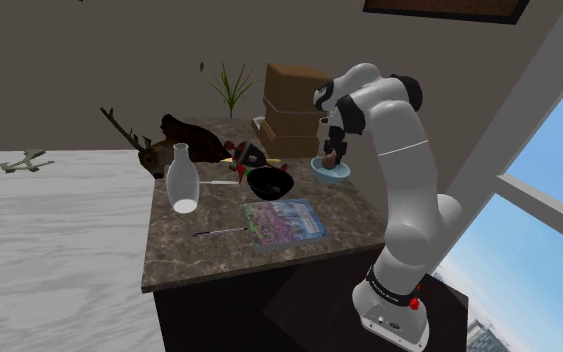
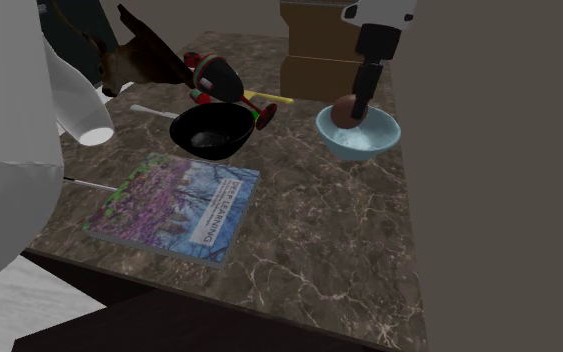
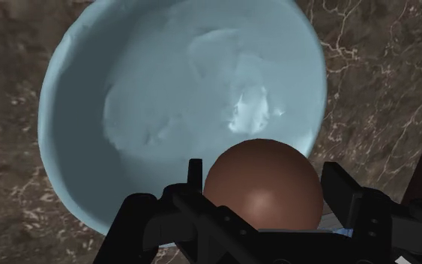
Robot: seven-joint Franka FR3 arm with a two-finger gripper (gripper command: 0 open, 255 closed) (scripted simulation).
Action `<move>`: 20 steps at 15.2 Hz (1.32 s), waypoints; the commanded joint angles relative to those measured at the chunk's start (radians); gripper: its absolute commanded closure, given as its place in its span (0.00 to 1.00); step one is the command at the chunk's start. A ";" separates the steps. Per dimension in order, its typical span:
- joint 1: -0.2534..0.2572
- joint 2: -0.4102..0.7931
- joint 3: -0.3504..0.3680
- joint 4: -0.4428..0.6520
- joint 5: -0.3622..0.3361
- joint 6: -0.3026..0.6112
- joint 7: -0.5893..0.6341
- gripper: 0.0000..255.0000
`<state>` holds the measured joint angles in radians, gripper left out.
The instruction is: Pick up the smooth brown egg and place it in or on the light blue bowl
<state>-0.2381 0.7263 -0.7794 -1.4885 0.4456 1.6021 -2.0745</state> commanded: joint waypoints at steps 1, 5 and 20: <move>0.001 0.001 0.000 -0.005 0.001 0.006 -0.002 1.00; 0.001 0.001 0.000 -0.005 0.001 0.006 -0.002 1.00; -0.055 0.021 0.003 0.165 -0.005 -0.129 0.018 0.00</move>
<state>-0.2931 0.7476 -0.7762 -1.3248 0.4414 1.4758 -2.0569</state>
